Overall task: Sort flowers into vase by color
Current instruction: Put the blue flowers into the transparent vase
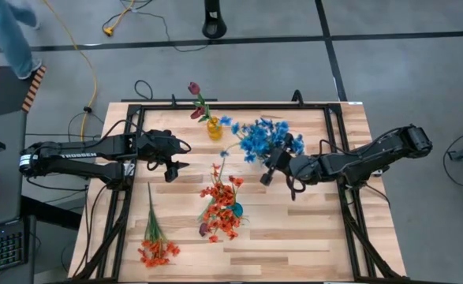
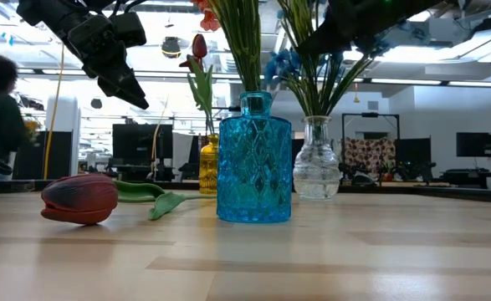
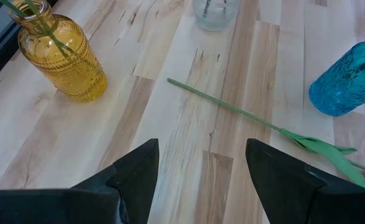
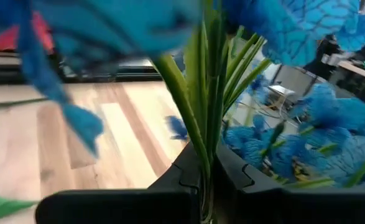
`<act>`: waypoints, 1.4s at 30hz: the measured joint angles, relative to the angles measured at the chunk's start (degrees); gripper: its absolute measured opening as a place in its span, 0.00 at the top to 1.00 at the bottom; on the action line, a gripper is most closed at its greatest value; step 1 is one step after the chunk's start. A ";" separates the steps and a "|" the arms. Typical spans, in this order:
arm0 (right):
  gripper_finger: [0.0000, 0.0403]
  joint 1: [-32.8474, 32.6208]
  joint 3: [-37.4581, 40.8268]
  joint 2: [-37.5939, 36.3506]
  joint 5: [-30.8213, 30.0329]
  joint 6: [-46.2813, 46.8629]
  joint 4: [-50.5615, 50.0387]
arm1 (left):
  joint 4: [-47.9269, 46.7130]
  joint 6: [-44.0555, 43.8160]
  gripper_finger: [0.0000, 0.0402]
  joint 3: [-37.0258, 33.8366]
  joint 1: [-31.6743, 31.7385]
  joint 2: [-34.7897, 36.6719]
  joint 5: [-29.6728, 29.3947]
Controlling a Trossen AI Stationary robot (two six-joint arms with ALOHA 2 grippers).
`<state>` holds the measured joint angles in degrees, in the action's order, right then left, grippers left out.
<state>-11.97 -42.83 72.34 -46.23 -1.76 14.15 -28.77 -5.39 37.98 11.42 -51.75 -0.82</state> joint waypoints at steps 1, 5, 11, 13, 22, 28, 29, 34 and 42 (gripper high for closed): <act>0.89 -0.03 0.00 0.00 -1.00 0.71 -0.01 | 0.00 0.00 0.43 0.00 0.00 0.00 0.00; 0.89 -0.02 0.00 0.00 -5.66 2.37 0.00 | 0.01 -0.02 0.43 0.00 0.00 0.01 0.00; 0.89 0.03 0.00 -0.02 -6.70 4.26 -0.59 | -0.01 -0.02 0.43 0.00 0.02 0.00 0.00; 0.89 0.08 0.00 -0.02 -6.65 5.92 -1.16 | -0.01 -0.02 0.43 0.00 0.02 0.01 0.00; 0.89 0.09 0.00 0.04 -6.26 12.03 -6.64 | 0.01 -0.01 0.43 0.00 0.00 0.02 0.01; 0.89 0.09 0.00 0.09 -6.15 17.31 -11.39 | -0.01 -0.02 0.43 0.00 0.02 0.01 0.02; 0.89 0.09 0.00 0.09 -6.07 17.35 -11.42 | 0.01 0.00 0.43 0.00 0.01 0.02 0.00; 0.89 0.14 0.00 0.09 -3.21 17.36 -11.78 | 0.00 0.00 0.43 0.00 0.01 0.00 0.01; 0.89 0.20 0.00 0.11 -1.67 19.31 -15.38 | -0.01 0.00 0.43 0.00 0.02 0.01 0.01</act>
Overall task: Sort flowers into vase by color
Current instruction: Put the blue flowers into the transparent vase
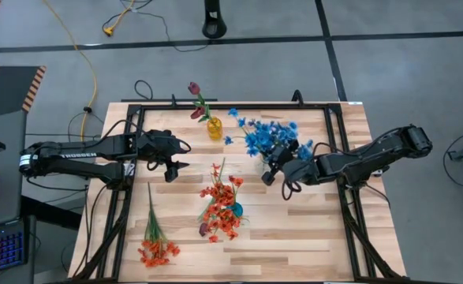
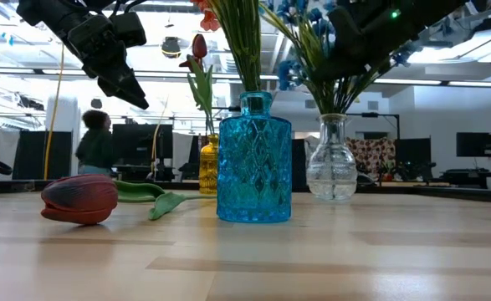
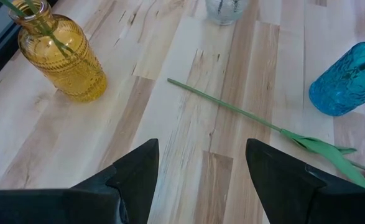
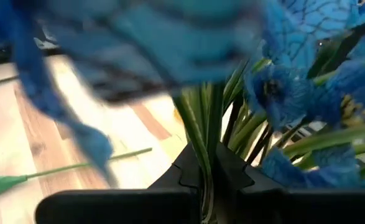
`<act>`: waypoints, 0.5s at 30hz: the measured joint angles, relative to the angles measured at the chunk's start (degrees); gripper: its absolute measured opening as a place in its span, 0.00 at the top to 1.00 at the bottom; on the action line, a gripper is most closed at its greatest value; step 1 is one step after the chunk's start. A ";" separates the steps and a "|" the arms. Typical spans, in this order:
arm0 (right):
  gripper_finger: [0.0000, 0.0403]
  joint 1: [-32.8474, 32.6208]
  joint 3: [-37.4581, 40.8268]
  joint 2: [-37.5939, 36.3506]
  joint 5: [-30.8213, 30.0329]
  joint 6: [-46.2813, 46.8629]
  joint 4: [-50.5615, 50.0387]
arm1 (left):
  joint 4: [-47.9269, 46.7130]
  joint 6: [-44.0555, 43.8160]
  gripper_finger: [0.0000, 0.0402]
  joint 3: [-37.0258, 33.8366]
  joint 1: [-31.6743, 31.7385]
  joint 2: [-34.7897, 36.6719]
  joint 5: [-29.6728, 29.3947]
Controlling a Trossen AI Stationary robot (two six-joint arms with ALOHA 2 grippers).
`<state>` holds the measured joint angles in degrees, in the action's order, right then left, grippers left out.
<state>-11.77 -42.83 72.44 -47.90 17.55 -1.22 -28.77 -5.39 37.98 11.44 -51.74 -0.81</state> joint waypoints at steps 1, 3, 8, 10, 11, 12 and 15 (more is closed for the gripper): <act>0.89 0.17 0.00 0.00 0.02 0.76 -0.89 | 0.00 -0.01 0.43 0.00 -0.02 0.01 -0.01; 0.89 0.38 0.00 0.00 0.01 2.77 -2.97 | 0.02 0.00 0.43 0.00 -0.02 0.01 0.01; 0.89 1.05 -0.09 -0.09 0.84 6.85 -6.11 | 0.02 0.00 0.43 0.00 -0.02 0.00 0.00; 0.89 1.05 -0.11 -0.09 2.27 6.85 -6.11 | 0.00 0.00 0.43 0.00 -0.01 0.01 0.01; 0.89 1.05 -0.11 -0.09 2.59 6.85 -6.12 | 0.02 0.00 0.43 0.00 -0.02 0.01 -0.01; 0.89 1.05 -0.11 -0.09 2.60 6.85 -6.13 | 0.00 0.00 0.43 0.00 -0.01 0.01 -0.01; 0.89 1.05 -0.11 -0.07 2.76 6.85 -5.98 | 0.00 0.00 0.43 0.00 -0.02 0.01 0.01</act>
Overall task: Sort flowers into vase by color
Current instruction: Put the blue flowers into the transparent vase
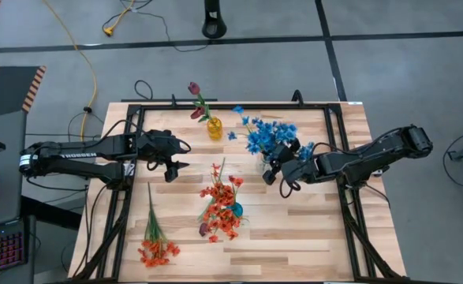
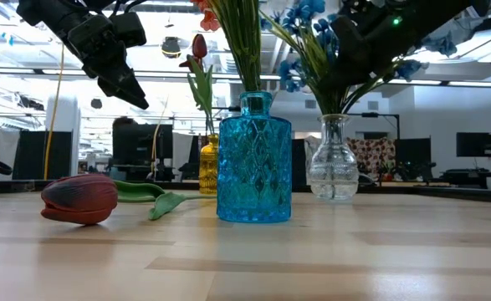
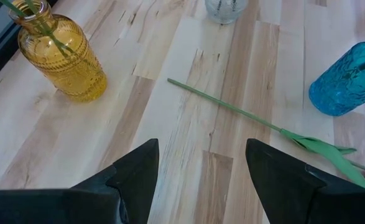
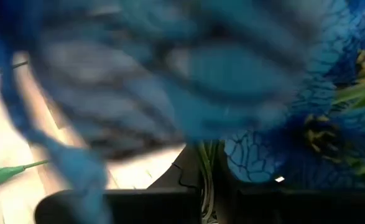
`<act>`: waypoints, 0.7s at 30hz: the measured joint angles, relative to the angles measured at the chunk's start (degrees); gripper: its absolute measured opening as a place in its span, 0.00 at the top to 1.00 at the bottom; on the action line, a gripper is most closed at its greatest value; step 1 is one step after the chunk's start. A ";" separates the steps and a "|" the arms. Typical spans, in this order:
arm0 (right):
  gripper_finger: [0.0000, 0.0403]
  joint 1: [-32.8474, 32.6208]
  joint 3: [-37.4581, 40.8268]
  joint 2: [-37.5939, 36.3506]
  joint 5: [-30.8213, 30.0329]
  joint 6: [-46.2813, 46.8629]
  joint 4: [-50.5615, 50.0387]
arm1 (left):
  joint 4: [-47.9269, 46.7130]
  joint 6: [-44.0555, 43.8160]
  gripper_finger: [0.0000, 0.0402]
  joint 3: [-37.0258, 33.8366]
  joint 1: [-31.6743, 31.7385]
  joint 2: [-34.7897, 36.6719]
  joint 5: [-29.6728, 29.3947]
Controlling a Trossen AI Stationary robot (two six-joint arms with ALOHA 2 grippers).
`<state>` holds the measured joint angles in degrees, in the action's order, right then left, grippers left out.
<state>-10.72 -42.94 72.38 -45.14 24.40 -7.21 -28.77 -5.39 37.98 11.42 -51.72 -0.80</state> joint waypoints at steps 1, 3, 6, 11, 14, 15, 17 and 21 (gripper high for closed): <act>0.88 0.00 0.00 0.00 0.02 0.00 -0.01 | 0.00 0.00 0.43 0.00 0.00 0.00 0.00; 0.86 0.00 0.00 0.00 0.06 0.00 -0.01 | 0.01 0.00 0.43 0.00 0.02 -0.02 -0.02; 0.83 0.00 0.04 0.02 0.32 0.06 -0.07 | 0.01 0.00 0.43 0.00 0.00 0.00 -0.01; 0.73 0.00 0.11 0.09 0.68 1.42 -0.25 | 0.00 0.00 0.43 0.00 0.02 0.00 -0.02; 0.63 0.00 0.11 0.09 0.73 1.61 -0.21 | 0.00 0.00 0.43 0.00 0.02 0.00 0.00; 0.60 0.00 0.11 0.09 1.04 1.68 -0.22 | 0.00 0.00 0.43 0.00 0.00 0.00 -0.02; 0.53 0.00 -0.13 0.09 2.92 1.70 -0.31 | 0.00 0.02 0.43 0.00 0.00 0.00 0.00; 0.44 0.00 -2.15 0.09 9.55 1.68 -2.00 | 0.00 0.00 0.43 0.00 0.00 0.00 -0.01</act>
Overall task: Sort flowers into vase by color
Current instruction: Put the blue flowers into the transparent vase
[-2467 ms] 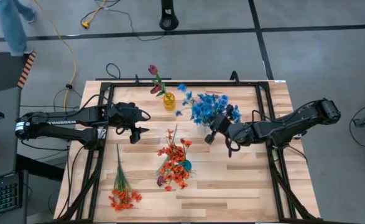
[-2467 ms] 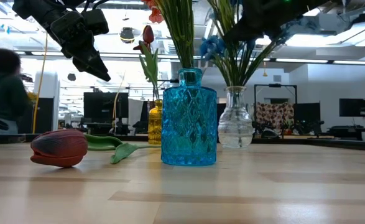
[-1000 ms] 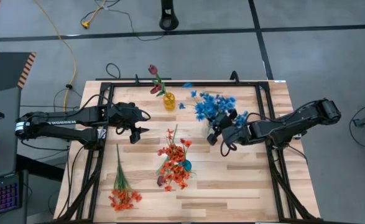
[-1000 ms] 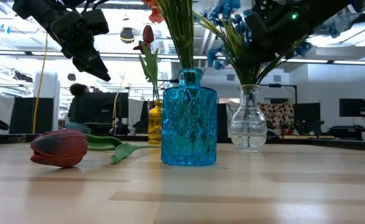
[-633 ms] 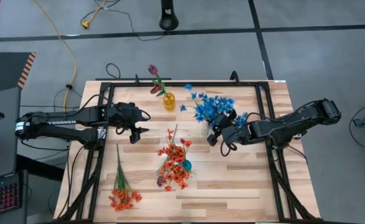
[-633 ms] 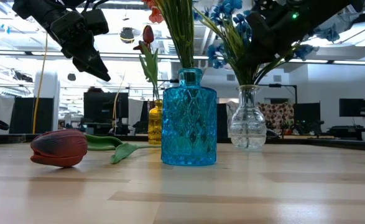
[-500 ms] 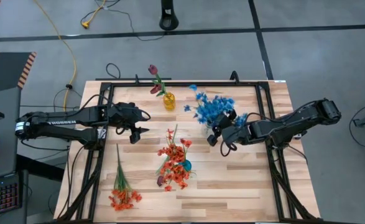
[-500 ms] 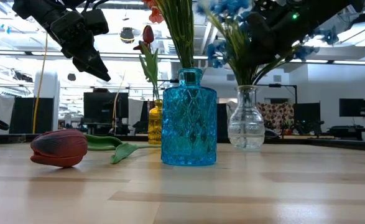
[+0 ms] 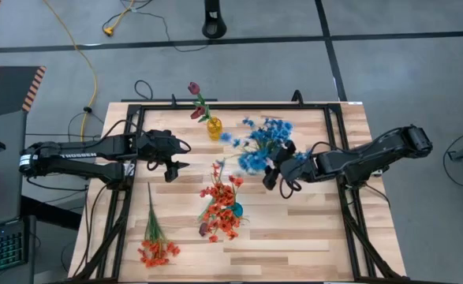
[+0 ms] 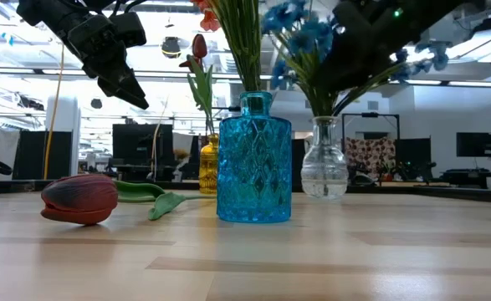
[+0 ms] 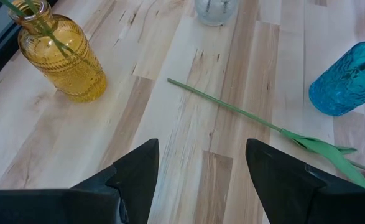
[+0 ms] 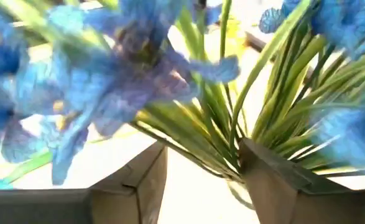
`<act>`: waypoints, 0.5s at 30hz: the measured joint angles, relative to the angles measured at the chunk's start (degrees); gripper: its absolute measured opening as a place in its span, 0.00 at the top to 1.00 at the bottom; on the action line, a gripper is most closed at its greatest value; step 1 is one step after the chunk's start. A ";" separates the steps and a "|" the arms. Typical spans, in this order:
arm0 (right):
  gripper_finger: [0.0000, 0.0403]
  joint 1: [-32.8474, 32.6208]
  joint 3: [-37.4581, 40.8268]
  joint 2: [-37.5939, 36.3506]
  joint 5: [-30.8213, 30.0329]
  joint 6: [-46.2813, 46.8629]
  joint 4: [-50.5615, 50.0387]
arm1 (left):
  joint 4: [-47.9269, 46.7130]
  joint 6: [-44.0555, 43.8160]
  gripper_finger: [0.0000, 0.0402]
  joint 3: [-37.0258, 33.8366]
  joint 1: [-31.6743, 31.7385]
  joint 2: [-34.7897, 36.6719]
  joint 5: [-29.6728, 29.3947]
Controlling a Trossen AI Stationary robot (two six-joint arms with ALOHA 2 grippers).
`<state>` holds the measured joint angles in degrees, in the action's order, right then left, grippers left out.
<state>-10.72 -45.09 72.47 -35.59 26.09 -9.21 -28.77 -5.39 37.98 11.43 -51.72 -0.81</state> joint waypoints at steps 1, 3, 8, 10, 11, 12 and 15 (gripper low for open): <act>0.42 0.00 -0.57 -0.02 1.22 -0.09 -0.77 | 0.00 0.01 0.43 0.00 0.00 0.00 0.01; 0.40 0.00 -1.44 -0.01 2.48 -0.46 -2.01 | 0.00 0.02 0.43 0.00 0.00 0.00 -0.01; 0.40 0.00 -2.47 -0.01 2.84 -0.90 -3.41 | 0.00 0.01 0.43 0.00 0.00 0.00 0.01; 0.41 0.00 -3.05 0.00 2.82 -0.90 -4.55 | 0.01 0.02 0.43 0.00 0.00 0.00 0.01; 0.41 0.00 -3.33 0.00 2.82 -0.93 -5.18 | 0.02 0.02 0.43 0.00 0.02 0.00 0.01; 0.41 0.00 -3.66 0.00 2.82 -0.96 -5.94 | 0.00 0.02 0.43 0.00 0.02 0.00 0.01; 0.42 0.00 -4.44 -0.02 2.49 -1.05 -7.87 | 0.00 0.02 0.43 0.00 0.00 0.00 -0.01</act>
<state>-10.72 -49.53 72.45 -33.10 25.04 -17.08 -28.77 -5.37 37.98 11.42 -51.72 -0.82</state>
